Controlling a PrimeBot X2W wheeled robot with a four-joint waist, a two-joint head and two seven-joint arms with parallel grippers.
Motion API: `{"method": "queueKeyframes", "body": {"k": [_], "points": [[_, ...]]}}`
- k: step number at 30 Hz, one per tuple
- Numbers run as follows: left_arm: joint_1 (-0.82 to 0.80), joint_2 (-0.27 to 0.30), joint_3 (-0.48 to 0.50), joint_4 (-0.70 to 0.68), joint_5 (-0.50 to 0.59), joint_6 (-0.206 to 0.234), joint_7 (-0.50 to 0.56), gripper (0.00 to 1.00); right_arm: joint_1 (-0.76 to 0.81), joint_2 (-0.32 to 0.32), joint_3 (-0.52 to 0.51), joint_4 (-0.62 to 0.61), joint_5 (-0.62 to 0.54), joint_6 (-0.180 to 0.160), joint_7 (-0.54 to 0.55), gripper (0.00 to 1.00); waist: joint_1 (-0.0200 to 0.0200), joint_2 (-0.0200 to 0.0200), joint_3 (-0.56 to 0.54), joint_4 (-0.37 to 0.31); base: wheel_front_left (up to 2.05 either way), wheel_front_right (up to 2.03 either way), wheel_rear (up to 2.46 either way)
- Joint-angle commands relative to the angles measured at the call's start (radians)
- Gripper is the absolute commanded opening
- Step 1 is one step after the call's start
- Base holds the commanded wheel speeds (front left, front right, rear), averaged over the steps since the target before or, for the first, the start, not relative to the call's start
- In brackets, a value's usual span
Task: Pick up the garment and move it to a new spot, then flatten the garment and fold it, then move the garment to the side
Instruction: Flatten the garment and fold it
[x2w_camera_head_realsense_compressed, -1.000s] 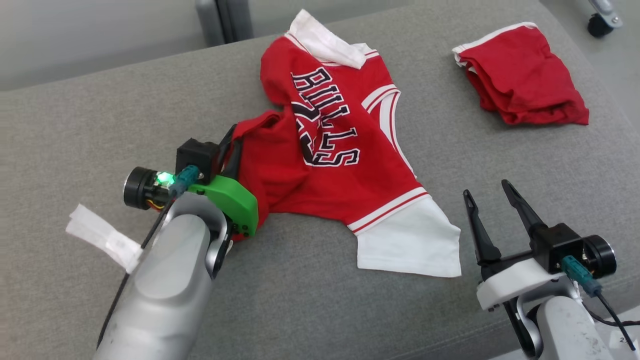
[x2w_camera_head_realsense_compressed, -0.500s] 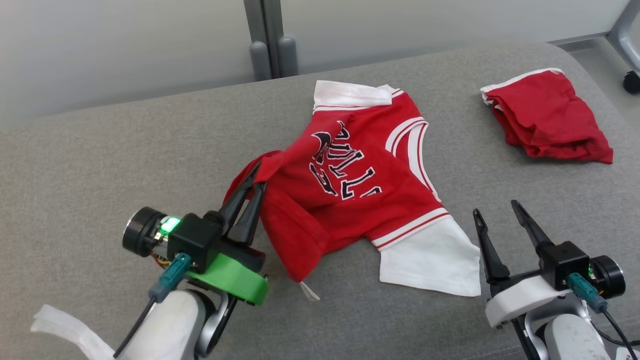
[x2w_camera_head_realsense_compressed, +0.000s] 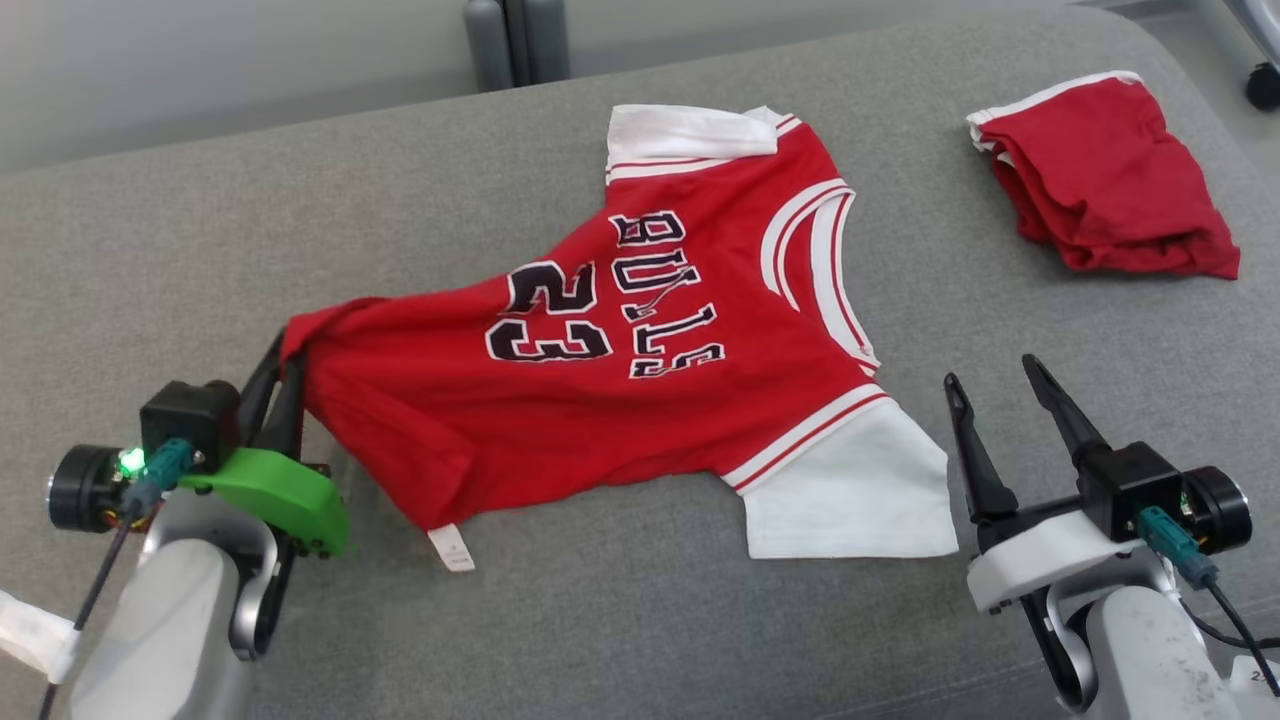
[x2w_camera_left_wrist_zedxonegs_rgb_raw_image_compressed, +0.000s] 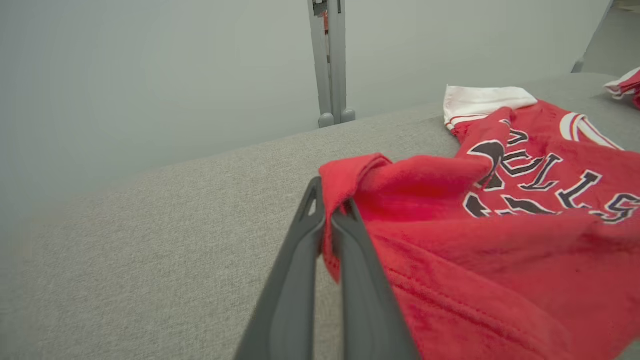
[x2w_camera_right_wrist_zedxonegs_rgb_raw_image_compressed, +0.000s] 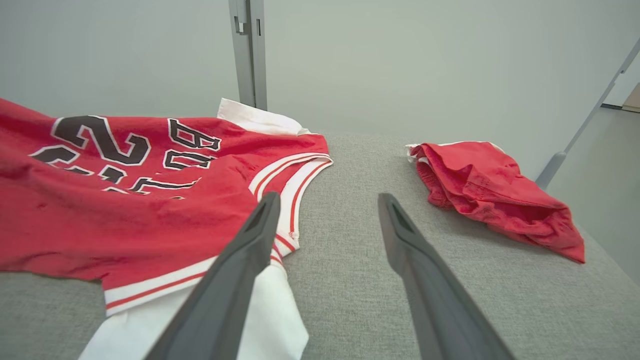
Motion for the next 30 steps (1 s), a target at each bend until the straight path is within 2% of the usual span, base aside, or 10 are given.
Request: {"method": "queueKeyframes", "body": {"k": [1,8,9,10,11,16,25,30], "points": [[-0.040,0.008,0.007,0.042,-0.001,0.001,-0.013,0.00,-0.015,-0.003,-0.004,-0.001,-0.009,-0.002,-0.004,1.00,0.0000,-0.0001,0.054,-0.026,0.00,0.00,0.00],[-0.182,0.004,0.030,0.240,-0.005,-0.008,-0.064,0.02,-0.043,-0.003,-0.015,0.004,-0.016,-0.002,-0.004,1.00,0.0000,-0.0001,0.092,-0.027,0.00,0.00,0.00],[-0.200,-0.001,0.033,0.264,-0.007,-0.007,-0.070,0.36,-0.046,-0.003,-0.015,0.006,-0.015,-0.002,-0.004,1.00,0.0000,-0.0001,0.094,-0.025,0.00,0.00,0.00],[-0.211,-0.007,0.035,0.279,-0.011,-0.009,-0.075,0.56,-0.048,-0.003,-0.016,0.007,-0.015,-0.002,-0.004,1.00,0.0000,-0.0001,0.095,-0.023,0.00,0.00,0.00],[-0.219,-0.012,0.036,0.294,-0.011,-0.009,-0.082,1.00,-0.048,-0.003,-0.017,0.008,-0.015,-0.002,-0.004,1.00,0.0000,-0.0001,0.094,-0.019,0.00,0.00,0.00],[-0.201,-0.047,0.044,0.308,-0.015,-0.017,-0.099,1.00,-0.044,-0.003,-0.022,0.013,-0.012,-0.002,-0.004,1.00,0.0000,-0.0001,0.078,0.009,0.00,0.00,0.00],[-0.015,-0.146,0.066,0.126,0.038,-0.018,-0.099,1.00,-0.020,-0.003,-0.019,0.023,-0.007,-0.002,-0.004,1.00,0.0000,-0.0001,0.019,0.053,0.00,0.00,0.00],[0.076,-0.188,0.040,0.105,0.071,-0.030,-0.099,1.00,-0.013,-0.003,-0.012,0.027,-0.005,-0.002,-0.004,1.00,0.0000,-0.0001,0.004,0.056,0.00,0.00,0.00]]}}
